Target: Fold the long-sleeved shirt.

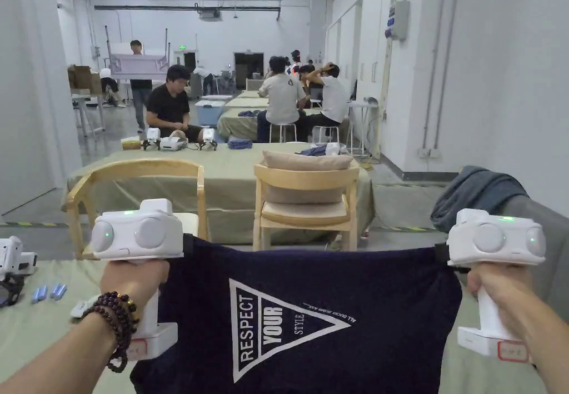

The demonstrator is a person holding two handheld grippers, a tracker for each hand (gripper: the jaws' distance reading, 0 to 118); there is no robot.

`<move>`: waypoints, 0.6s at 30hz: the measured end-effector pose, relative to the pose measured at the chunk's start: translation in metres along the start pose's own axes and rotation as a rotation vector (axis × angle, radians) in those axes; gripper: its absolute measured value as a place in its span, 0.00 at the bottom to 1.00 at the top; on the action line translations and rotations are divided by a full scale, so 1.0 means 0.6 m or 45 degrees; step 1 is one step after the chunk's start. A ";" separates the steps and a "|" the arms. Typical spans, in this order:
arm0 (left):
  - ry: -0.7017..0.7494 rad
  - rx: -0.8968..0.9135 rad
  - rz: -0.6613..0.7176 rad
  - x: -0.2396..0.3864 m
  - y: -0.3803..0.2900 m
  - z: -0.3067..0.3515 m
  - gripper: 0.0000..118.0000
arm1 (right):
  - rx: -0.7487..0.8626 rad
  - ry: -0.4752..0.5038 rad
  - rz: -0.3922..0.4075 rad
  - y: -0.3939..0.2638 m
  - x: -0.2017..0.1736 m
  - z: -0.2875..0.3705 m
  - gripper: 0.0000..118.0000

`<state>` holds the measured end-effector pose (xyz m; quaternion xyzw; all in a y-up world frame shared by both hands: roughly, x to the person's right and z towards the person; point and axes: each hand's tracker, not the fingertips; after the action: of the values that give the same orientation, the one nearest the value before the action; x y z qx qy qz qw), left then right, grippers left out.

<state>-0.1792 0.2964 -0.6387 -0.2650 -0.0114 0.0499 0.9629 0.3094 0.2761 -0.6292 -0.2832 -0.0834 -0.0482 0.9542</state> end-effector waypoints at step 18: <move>0.018 -0.172 -0.003 -0.091 -0.490 0.327 0.09 | -0.152 0.186 0.141 -0.465 0.093 0.303 0.08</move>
<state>-0.2164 0.1394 -0.3193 -0.3296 -0.0081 0.0460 0.9430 0.3014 0.1404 -0.3201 -0.3396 0.0052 -0.0209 0.9403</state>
